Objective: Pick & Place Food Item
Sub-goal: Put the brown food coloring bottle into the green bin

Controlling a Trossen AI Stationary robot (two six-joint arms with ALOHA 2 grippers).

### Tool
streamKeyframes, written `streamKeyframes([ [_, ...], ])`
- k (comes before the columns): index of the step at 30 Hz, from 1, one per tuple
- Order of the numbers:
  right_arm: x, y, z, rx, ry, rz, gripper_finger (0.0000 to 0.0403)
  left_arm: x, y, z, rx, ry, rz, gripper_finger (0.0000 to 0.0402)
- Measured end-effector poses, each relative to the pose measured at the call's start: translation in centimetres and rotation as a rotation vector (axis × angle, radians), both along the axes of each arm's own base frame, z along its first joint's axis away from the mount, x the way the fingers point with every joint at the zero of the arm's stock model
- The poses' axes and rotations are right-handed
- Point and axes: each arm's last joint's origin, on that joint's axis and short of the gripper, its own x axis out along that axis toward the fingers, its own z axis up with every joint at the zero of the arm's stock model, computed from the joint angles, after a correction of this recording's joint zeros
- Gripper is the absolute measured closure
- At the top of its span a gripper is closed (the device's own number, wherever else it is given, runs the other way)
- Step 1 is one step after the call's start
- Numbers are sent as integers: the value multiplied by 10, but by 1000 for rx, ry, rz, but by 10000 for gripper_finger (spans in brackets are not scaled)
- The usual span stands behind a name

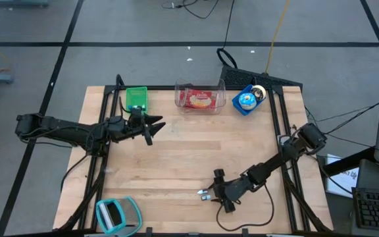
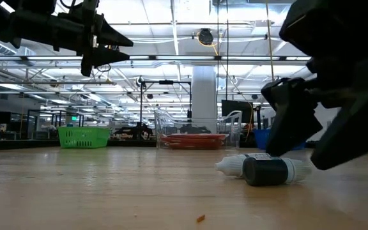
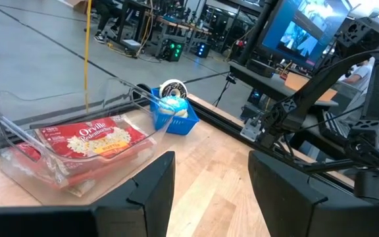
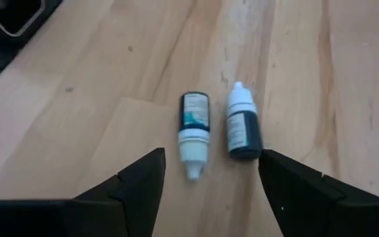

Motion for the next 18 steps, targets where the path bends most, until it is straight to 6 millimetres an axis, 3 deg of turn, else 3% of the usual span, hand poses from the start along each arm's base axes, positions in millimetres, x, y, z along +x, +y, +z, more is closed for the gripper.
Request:
streamKeyframes([
  [12,-5,8,0,24,-2,13,188,0,0,0,-3,-1,1,206],
  [18,3,12,-16,61,-35,28,193,0,0,0,-3,-2,1,206],
])
